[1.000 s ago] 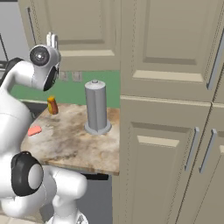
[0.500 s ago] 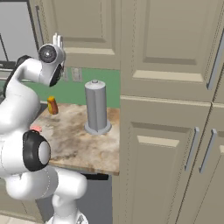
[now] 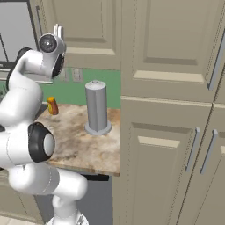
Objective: Open the cabinet. Pick the bar soap and place it next to the sink. Then close the cabinet.
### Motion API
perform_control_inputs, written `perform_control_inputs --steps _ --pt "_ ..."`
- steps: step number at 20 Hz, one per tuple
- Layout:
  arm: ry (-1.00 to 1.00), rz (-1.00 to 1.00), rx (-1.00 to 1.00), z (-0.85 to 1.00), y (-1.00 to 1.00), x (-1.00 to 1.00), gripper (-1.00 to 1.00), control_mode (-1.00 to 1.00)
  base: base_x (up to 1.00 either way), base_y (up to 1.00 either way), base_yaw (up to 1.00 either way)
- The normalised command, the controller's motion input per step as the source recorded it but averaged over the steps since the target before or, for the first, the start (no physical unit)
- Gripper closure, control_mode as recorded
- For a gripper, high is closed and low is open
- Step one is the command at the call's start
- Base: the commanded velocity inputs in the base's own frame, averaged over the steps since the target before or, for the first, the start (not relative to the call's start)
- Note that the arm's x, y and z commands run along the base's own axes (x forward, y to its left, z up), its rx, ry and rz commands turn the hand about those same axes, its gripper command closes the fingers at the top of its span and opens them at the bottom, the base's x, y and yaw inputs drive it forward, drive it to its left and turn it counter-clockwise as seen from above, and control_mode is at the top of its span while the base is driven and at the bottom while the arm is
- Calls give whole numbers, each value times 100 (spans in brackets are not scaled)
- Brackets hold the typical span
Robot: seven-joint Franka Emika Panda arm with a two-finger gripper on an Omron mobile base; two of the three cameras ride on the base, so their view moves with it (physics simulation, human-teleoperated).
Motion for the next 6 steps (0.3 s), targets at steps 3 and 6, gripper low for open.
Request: perform_control_inputs --steps 3,6 --pt "7 0 0 -27 1 65 -100 -100 0 0 0" --pt "7 0 0 -28 0 65 -100 -100 0 0 0"
